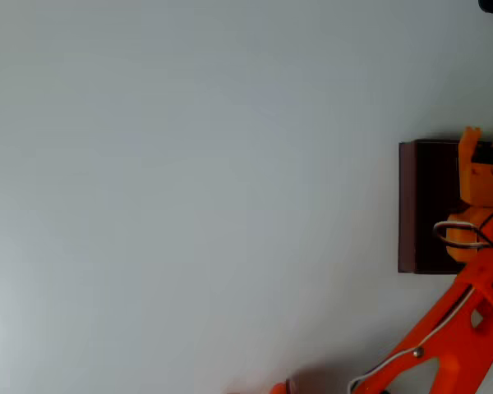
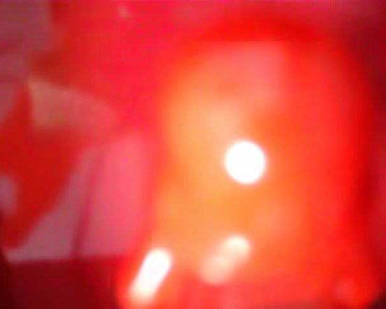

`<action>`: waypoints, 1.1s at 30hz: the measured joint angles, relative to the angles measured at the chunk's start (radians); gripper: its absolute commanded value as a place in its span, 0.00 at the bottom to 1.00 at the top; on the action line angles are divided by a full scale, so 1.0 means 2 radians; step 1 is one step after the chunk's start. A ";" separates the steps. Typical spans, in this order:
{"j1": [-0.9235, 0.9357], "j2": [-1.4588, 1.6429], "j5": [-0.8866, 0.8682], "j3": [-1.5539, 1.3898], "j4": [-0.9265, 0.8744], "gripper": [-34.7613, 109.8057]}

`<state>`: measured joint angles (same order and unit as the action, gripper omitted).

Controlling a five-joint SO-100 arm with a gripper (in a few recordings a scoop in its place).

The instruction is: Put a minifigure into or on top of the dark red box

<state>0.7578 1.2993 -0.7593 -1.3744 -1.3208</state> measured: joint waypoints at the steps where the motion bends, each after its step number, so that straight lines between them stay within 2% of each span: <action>1: -0.002 -0.005 0.000 0.001 0.000 0.26; 8: 0.003 -0.018 -0.014 0.002 -0.007 0.40; 17: -0.016 0.045 0.012 -0.038 -0.011 0.40; 24: -0.091 0.257 0.051 -0.194 0.007 0.39; 30: -0.209 0.548 0.084 -0.411 0.090 0.39; 33: -0.280 0.704 0.092 -0.494 0.094 0.38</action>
<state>0.1979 2.7075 -0.5752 -2.3623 -1.1321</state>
